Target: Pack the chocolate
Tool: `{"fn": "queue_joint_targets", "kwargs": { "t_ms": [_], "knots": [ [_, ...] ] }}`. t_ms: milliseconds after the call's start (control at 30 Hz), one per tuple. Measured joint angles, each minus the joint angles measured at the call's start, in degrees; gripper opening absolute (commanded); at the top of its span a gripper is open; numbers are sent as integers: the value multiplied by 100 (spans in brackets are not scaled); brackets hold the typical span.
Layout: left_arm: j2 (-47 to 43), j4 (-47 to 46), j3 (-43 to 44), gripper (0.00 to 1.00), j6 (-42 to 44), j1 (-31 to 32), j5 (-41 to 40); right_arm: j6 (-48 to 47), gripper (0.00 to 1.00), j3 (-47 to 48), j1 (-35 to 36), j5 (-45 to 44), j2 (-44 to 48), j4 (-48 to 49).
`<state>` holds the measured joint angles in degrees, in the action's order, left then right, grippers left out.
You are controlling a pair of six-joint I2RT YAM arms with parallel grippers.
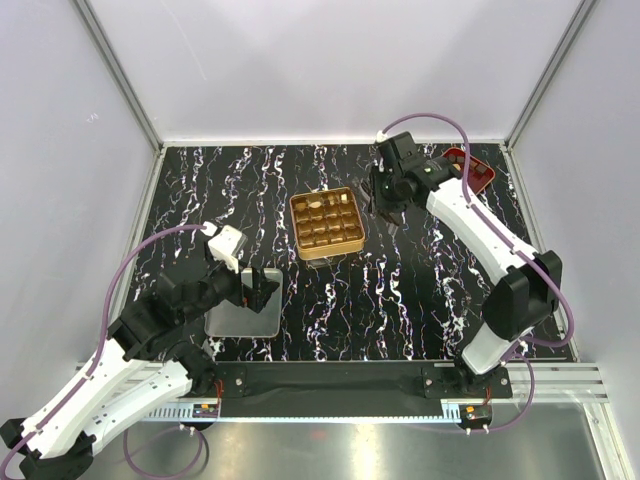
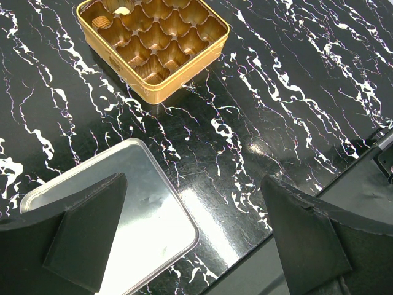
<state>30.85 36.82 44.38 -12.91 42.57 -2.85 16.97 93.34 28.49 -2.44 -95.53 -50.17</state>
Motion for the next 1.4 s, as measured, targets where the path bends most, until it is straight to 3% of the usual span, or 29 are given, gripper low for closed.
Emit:
{"fn": "queue_joint_targets", "kwargs": {
  "t_ms": [433,967,1400],
  "knots": [
    [0,0,0,99,0,0,-2,85,36,-413,367,39,-37,131],
    [0,0,0,99,0,0,-2,83,45,-413,448,-133,-332,144],
    [-42,0,0,99,0,0,-2,42,47,-33,450,-293,-409,-15]
  ]
}}
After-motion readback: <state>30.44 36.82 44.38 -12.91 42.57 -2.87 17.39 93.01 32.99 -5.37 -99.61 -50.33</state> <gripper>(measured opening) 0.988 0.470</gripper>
